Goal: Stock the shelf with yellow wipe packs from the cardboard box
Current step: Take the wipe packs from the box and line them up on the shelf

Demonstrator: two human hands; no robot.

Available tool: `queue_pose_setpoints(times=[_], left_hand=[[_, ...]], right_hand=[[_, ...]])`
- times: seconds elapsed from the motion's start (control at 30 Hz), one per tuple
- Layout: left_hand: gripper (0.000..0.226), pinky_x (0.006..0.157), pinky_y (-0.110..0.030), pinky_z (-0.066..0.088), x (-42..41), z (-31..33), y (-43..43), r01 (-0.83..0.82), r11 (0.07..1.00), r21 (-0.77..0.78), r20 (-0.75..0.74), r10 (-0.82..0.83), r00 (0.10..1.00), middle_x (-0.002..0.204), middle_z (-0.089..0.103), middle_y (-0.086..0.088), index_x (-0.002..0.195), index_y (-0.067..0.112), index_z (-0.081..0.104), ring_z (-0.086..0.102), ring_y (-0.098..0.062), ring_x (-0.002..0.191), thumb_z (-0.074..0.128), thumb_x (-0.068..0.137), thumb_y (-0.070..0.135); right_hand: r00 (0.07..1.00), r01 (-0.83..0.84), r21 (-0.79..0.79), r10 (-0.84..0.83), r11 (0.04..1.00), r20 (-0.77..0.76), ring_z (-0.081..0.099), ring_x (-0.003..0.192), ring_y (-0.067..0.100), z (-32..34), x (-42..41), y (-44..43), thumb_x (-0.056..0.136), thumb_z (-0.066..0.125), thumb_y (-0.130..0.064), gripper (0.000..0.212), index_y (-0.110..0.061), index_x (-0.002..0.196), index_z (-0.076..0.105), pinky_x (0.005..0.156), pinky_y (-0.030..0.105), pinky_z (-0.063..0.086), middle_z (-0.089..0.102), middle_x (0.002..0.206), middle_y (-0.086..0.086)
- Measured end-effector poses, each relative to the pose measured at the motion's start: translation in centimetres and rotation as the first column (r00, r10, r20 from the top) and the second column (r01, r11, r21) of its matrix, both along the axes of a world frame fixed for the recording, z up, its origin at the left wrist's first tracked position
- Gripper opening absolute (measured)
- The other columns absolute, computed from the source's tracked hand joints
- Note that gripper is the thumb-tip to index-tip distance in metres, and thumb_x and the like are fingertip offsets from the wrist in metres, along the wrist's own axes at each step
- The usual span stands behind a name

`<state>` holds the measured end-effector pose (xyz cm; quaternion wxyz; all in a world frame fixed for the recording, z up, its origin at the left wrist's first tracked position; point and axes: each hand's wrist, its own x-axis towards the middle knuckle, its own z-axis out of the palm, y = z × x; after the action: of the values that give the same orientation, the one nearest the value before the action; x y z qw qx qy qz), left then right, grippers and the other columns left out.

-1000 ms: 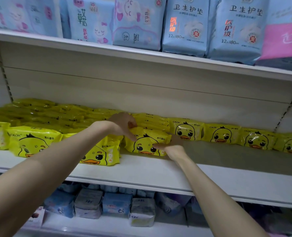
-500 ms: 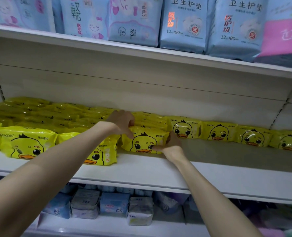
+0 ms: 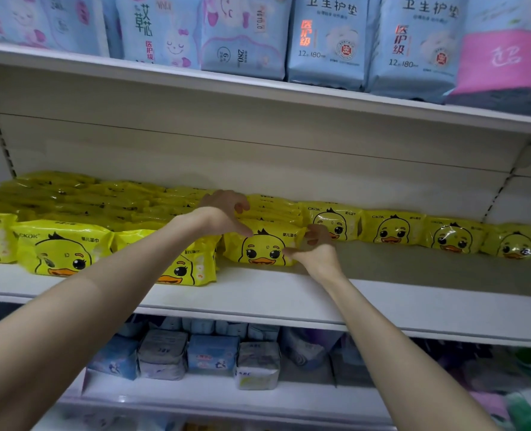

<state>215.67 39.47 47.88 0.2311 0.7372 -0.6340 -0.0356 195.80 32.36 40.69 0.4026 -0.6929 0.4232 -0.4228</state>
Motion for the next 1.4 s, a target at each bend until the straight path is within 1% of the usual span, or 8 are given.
queue_pose_setpoints(times=[0.1, 0.27, 0.53, 0.8, 0.97, 1.17, 1.3, 1.4], left_hand=[[0.059, 0.082, -0.025, 0.045, -1.0, 0.0, 1.3, 0.044, 0.996, -0.077, -0.154, -0.056, 0.986, 0.114, 0.061, -0.002, 0.119, 0.015, 0.060, 0.055, -0.016, 0.099, 0.083, 0.067, 0.031], [0.063, 0.084, -0.018, 0.041, -3.6, -0.7, 3.6, 0.065, 0.981, -0.181, -0.263, -0.112, 0.958, 0.118, 0.064, -0.005, 0.122, 0.010, 0.060, 0.056, -0.010, 0.101, 0.083, 0.068, 0.031], [0.059, 0.088, -0.025, 0.047, -8.2, -3.0, 8.0, 0.077, 0.958, -0.275, -0.423, -0.193, 0.885, 0.110, 0.065, -0.001, 0.120, 0.013, 0.060, 0.059, -0.014, 0.102, 0.083, 0.067, 0.030], [0.054, 0.089, -0.025, 0.049, -12.0, -9.4, 11.6, 0.095, 0.971, -0.218, -0.581, -0.207, 0.787, 0.108, 0.065, -0.004, 0.117, 0.012, 0.060, 0.061, -0.014, 0.100, 0.082, 0.069, 0.026], [0.055, 0.090, -0.029, 0.050, -13.3, -15.1, 13.6, 0.057, 0.989, -0.138, -0.724, -0.140, 0.676, 0.113, 0.065, -0.006, 0.119, 0.007, 0.060, 0.061, -0.015, 0.102, 0.081, 0.070, 0.021], [0.055, 0.075, -0.010, 0.049, -14.7, -22.0, 15.6, 0.029, 0.999, 0.025, -0.829, 0.004, 0.559, 0.111, 0.063, -0.002, 0.124, 0.009, 0.056, 0.059, -0.012, 0.099, 0.078, 0.074, 0.016], [0.055, 0.077, -0.011, 0.049, -15.0, -26.6, 16.8, 0.006, 0.991, 0.136, -0.872, 0.117, 0.475, 0.109, 0.062, -0.009, 0.123, 0.005, 0.055, 0.059, -0.014, 0.094, 0.078, 0.073, 0.008], [0.054, 0.080, -0.014, 0.050, -15.4, -29.8, 17.8, 0.009, 0.978, 0.209, -0.887, 0.186, 0.423, 0.109, 0.061, -0.012, 0.121, 0.003, 0.055, 0.060, -0.011, 0.087, 0.077, 0.072, 0.003]], right_hand=[[0.999, 0.003, -0.021, -0.004, 1.000, -0.035, 0.053, 0.094, 0.012, 0.4, -1.0, 0.6, 0.070, 0.082, -0.014, 0.058, -0.009, 0.117, 0.049, 0.065, 0.013, 0.040, 0.056, 0.092, -0.008], [0.999, 0.002, -0.043, -0.004, 0.999, -0.052, 0.053, 0.115, 0.020, 0.6, -3.0, 2.5, 0.072, 0.079, -0.037, 0.065, -0.007, 0.124, 0.052, 0.094, 0.033, 0.044, 0.057, 0.124, 0.002], [0.997, -0.035, -0.082, 0.041, 0.996, 0.068, 0.057, 0.092, 0.009, -0.1, -6.7, 7.2, 0.081, 0.073, -0.022, 0.040, -0.011, 0.117, 0.058, 0.073, 0.010, 0.046, 0.063, 0.099, -0.001], [0.993, -0.004, 0.003, 0.003, 1.000, 0.119, 0.063, 0.091, 0.012, -5.0, -10.8, 11.3, 0.083, 0.071, -0.017, 0.027, -0.013, 0.108, 0.061, 0.081, 0.021, 0.049, 0.067, 0.095, 0.001], [0.995, -0.015, 0.073, 0.007, 0.997, 0.104, 0.062, 0.086, 0.000, -9.3, -12.8, 14.1, 0.085, 0.068, -0.013, 0.021, -0.012, 0.105, 0.061, 0.075, 0.013, 0.049, 0.067, 0.093, 0.000], [0.999, -0.029, 0.227, 0.019, 0.973, 0.047, 0.065, 0.094, 0.009, -15.3, -14.0, 17.0, 0.083, 0.070, -0.020, 0.027, -0.017, 0.108, 0.062, 0.085, 0.024, 0.050, 0.069, 0.098, -0.001], [0.999, -0.023, 0.335, 0.009, 0.942, 0.042, 0.062, 0.082, -0.003, -19.2, -14.3, 18.5, 0.085, 0.067, -0.007, 0.031, -0.002, 0.114, 0.059, 0.077, 0.010, 0.048, 0.065, 0.096, 0.005], [1.000, -0.027, 0.421, 0.026, 0.906, 0.008, 0.062, 0.074, -0.009, -22.5, -14.5, 19.3, 0.084, 0.066, -0.006, 0.034, 0.000, 0.117, 0.057, 0.075, 0.009, 0.048, 0.066, 0.094, 0.004]])
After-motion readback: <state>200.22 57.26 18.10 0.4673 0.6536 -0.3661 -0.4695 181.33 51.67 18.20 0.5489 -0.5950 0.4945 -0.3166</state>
